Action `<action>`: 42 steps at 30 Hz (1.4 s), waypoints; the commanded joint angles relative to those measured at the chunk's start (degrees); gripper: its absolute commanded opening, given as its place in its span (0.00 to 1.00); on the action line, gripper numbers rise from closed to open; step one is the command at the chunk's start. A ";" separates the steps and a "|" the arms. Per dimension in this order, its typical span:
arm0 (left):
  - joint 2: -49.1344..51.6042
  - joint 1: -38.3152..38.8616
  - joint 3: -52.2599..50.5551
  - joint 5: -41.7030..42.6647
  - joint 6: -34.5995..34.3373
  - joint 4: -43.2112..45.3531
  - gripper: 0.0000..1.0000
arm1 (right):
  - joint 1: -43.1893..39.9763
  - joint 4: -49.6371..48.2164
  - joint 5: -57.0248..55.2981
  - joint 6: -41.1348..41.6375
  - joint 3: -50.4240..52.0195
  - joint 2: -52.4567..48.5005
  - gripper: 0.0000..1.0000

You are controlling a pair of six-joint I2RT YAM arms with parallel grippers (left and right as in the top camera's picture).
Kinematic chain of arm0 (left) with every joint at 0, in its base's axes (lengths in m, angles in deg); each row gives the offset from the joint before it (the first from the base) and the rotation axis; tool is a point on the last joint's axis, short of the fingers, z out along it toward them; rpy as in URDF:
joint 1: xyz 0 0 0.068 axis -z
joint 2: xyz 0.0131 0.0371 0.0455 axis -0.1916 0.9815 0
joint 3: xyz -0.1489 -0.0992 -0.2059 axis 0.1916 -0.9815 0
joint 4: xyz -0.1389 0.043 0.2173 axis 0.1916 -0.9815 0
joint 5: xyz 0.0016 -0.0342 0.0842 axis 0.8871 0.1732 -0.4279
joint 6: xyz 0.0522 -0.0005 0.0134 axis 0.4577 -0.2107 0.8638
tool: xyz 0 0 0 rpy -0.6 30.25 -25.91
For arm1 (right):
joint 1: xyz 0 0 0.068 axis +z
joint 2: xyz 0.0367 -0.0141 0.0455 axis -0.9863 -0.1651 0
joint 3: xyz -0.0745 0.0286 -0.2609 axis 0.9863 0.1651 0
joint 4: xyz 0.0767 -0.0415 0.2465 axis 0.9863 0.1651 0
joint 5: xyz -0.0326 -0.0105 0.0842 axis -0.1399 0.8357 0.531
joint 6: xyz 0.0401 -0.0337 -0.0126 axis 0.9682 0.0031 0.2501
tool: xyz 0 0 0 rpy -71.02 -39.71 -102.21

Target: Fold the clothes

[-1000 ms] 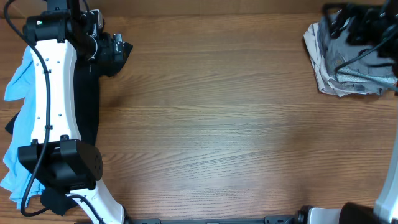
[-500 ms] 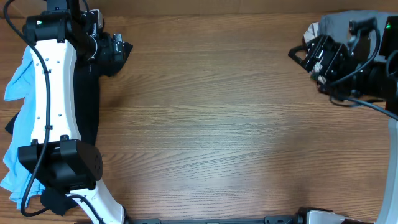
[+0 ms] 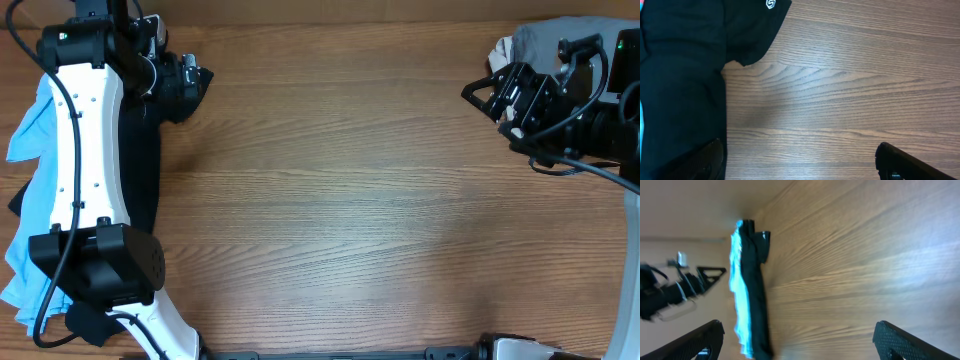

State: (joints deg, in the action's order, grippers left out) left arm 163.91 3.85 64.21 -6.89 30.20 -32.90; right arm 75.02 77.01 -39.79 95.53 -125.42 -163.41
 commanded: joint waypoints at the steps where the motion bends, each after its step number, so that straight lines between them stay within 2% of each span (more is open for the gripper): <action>1: 0.55 0.11 1.20 -0.35 1.46 0.24 1.00 | 0.22 -0.61 -0.33 -12.94 -0.15 0.26 1.00; 5: 0.55 0.11 1.20 -0.35 1.46 0.24 1.00 | 0.33 -4.57 -0.37 -18.56 -0.11 0.44 1.00; 8: 0.55 0.11 1.20 -0.35 1.46 0.24 1.00 | 2.12 -12.26 -0.39 -22.40 1.60 3.28 1.00; 11: 0.55 0.11 1.20 -0.35 1.46 0.24 1.00 | 4.74 -22.08 -0.42 -28.81 7.26 9.38 1.00; 13: 0.55 0.11 1.20 -0.35 1.46 0.24 1.00 | 4.94 -26.71 -1.05 -28.92 11.45 13.22 1.00; 20: 0.55 0.11 1.20 -0.35 1.46 0.24 1.00 | 4.94 -41.68 -5.42 -26.73 33.53 30.49 1.00; 23: 0.55 0.11 1.20 -0.35 1.46 0.24 1.00 | 4.96 -48.92 -11.72 -15.72 44.02 38.01 1.00; 25: 0.55 0.11 1.20 -0.35 1.46 0.24 1.00 | 5.25 -52.57 -14.47 -12.24 50.07 41.94 1.00; 29: 0.55 0.11 1.20 -0.35 1.46 0.24 1.00 | 6.40 -60.41 -19.04 -12.37 60.63 48.30 1.00; 33: 0.55 0.11 1.20 -0.35 1.46 0.24 1.00 | 8.07 -63.89 -25.35 -12.37 67.76 52.06 1.00; 42: 0.55 0.11 1.20 -0.35 1.46 0.24 1.00 | 8.13 -74.95 -31.15 -12.41 88.39 66.51 1.00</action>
State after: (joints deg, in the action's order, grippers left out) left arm 163.91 3.85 64.24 -6.91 30.22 -32.87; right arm 82.83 3.31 -67.82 82.65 -41.62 -100.77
